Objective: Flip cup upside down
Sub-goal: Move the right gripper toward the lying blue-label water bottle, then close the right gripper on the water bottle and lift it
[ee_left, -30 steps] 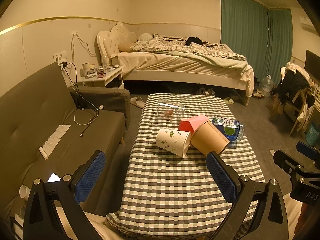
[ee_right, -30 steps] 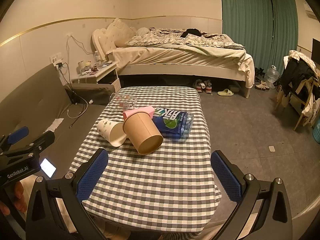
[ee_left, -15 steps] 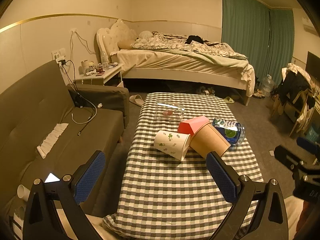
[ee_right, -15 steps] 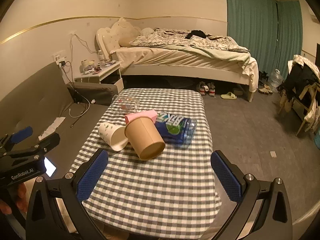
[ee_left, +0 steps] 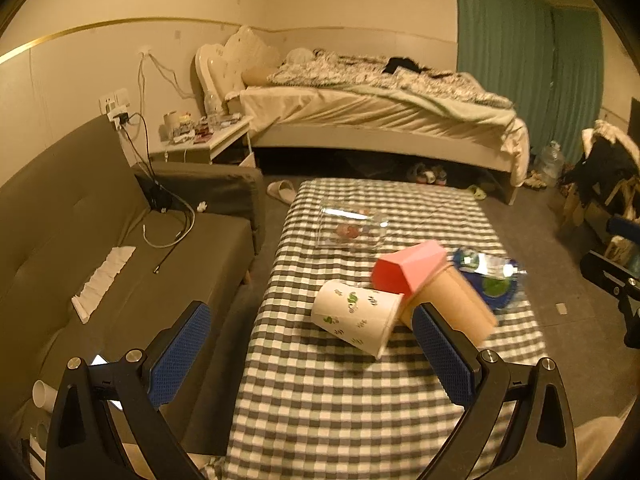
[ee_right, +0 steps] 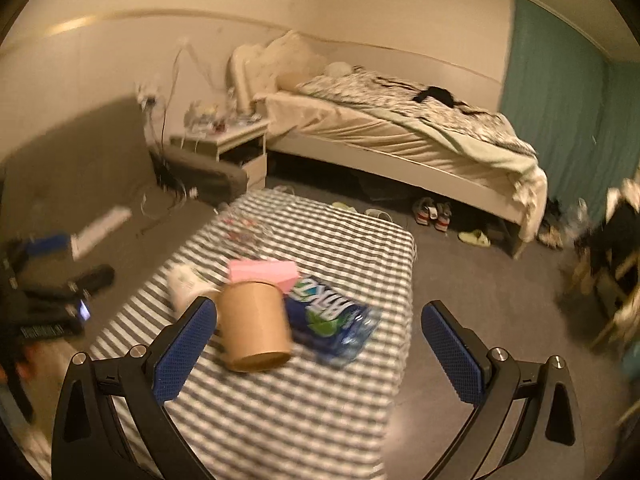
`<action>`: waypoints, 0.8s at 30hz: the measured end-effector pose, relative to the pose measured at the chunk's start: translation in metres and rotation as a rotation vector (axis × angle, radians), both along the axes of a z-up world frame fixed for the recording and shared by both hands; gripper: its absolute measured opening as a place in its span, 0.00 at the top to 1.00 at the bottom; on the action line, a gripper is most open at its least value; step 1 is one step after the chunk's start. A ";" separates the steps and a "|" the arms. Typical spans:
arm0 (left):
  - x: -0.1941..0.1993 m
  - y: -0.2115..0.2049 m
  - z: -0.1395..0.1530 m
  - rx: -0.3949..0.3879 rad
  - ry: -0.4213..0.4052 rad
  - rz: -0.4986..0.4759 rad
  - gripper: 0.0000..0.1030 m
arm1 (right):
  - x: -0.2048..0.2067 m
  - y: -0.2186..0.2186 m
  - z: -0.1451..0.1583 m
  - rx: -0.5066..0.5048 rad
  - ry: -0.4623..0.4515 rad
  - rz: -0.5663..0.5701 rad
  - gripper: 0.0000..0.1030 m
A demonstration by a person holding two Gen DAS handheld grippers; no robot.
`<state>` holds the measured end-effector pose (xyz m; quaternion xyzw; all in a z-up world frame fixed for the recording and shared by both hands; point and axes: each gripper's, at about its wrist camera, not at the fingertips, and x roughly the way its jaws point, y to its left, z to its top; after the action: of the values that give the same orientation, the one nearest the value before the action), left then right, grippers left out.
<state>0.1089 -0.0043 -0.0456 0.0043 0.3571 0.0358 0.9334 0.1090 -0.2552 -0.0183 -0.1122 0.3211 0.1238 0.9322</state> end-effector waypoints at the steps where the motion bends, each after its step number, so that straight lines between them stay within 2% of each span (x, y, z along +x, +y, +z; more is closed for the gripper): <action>1: 0.010 -0.001 -0.007 0.008 0.014 0.009 0.00 | 0.011 -0.002 -0.006 -0.025 0.011 0.019 0.00; 5: 0.031 -0.006 -0.025 0.032 0.045 0.037 0.00 | 0.055 -0.012 -0.042 -0.106 0.094 0.108 0.00; 9: 0.042 -0.011 -0.041 0.038 0.074 0.045 0.00 | 0.094 -0.023 -0.082 -0.145 0.188 0.193 0.00; 14: 0.052 -0.018 -0.052 0.064 0.107 0.035 0.00 | 0.126 -0.037 -0.125 -0.090 0.278 0.286 0.00; 18: 0.055 -0.020 -0.053 0.079 0.116 0.031 0.00 | 0.137 -0.039 -0.148 -0.067 0.310 0.328 0.00; 24: 0.058 -0.027 -0.056 0.098 0.125 0.014 0.00 | 0.148 -0.040 -0.174 0.027 0.369 0.360 0.00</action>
<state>0.1673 -0.0309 -0.1015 0.0496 0.4124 0.0592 0.9077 0.2573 -0.2949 -0.1926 -0.1304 0.4591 0.3105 0.8221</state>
